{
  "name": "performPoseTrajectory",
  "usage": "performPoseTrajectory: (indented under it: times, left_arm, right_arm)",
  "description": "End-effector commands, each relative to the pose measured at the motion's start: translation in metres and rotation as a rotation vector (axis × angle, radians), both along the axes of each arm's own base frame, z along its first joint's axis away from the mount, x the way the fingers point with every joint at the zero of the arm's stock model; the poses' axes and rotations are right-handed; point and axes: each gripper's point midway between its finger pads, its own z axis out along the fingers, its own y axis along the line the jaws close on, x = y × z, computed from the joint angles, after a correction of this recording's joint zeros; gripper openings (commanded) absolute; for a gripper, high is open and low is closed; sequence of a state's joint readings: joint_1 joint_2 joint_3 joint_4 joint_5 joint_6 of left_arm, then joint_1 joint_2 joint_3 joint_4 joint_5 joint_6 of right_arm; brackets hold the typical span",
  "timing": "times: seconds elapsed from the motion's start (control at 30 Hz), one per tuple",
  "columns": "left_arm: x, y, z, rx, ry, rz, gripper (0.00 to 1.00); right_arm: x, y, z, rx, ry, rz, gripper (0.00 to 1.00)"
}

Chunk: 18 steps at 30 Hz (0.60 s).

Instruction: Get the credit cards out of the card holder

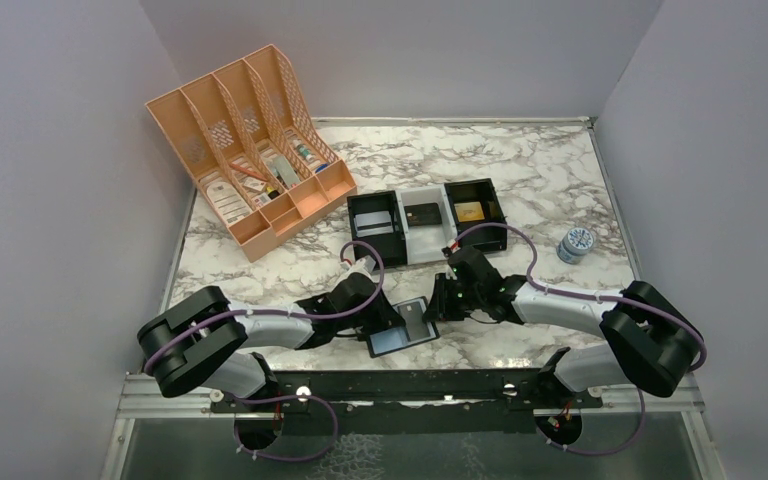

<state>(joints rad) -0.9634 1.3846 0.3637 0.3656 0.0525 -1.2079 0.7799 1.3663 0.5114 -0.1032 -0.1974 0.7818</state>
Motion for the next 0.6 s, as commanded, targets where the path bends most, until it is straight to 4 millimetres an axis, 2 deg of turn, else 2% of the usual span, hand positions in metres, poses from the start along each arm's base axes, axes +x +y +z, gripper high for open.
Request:
performPoseTrajectory:
  times: [0.0,0.33,0.57]
  left_arm:
    - [-0.005,0.003,-0.007,0.010,0.024,-0.001,0.14]
    - [-0.004,-0.007,-0.005,-0.018,0.016,-0.027,0.16]
    - [-0.005,-0.004,-0.009,-0.013,0.016,-0.024,0.06]
  right_arm:
    - [-0.014,-0.018,-0.024,-0.100,0.056,-0.004,0.17]
    - [-0.014,-0.018,-0.023,-0.096,0.055,-0.007,0.17]
    - [-0.014,-0.019,-0.023,-0.099,0.054,-0.010,0.17]
